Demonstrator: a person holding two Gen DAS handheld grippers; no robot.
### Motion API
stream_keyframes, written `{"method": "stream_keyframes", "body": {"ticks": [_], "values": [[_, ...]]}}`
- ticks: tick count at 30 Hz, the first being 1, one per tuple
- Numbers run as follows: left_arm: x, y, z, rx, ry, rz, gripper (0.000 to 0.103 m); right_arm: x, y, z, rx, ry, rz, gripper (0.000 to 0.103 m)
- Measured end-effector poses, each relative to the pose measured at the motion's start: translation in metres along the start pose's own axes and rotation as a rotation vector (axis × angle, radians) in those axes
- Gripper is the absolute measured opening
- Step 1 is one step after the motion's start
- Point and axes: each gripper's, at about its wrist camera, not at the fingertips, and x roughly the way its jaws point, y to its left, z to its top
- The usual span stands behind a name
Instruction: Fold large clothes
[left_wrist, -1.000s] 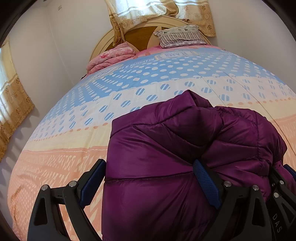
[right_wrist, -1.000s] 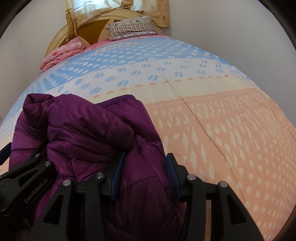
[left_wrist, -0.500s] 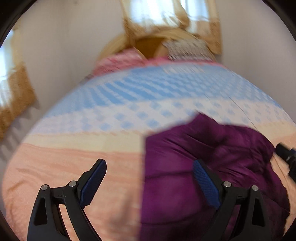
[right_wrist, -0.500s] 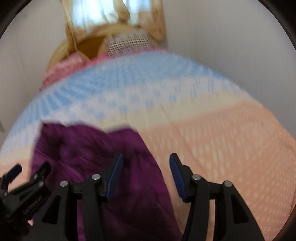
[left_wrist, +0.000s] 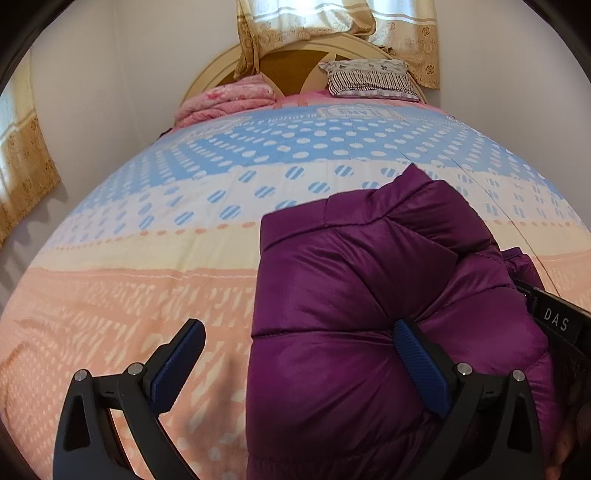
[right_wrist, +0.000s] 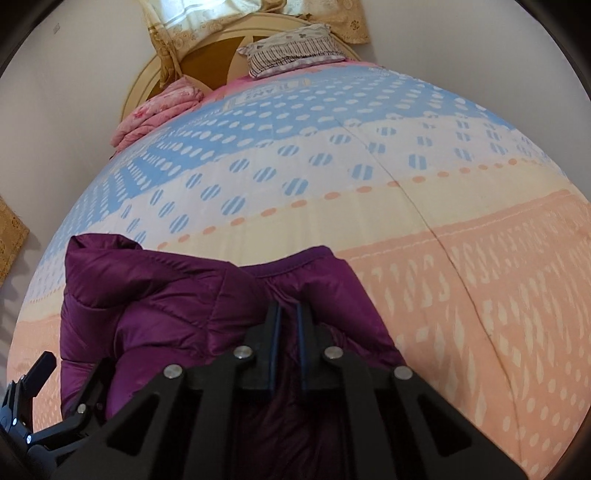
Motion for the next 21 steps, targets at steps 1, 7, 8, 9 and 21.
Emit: {"method": "stream_keyframes", "body": {"ticks": [1,7,8,9,21], "values": [[0.0,-0.002,0.001,0.002,0.002,0.001,0.102,0.002,0.002,0.001,-0.004,0.0,-0.006,0.007],[0.001,-0.008,0.001,0.021,0.0,0.026,0.102,0.004,0.0,0.002,-0.013,-0.004,-0.014,0.006],[0.001,-0.009,0.001,0.023,-0.001,0.029,0.102,0.004,-0.001,0.002,-0.01,-0.004,-0.011,0.006],[0.001,-0.009,0.001,0.026,0.0,0.031,0.102,0.004,-0.001,0.001,-0.008,-0.005,-0.009,0.006],[-0.045,0.048,-0.02,-0.058,0.06,-0.133,0.102,-0.092,-0.009,-0.02,-0.016,-0.097,-0.003,0.08]]}}
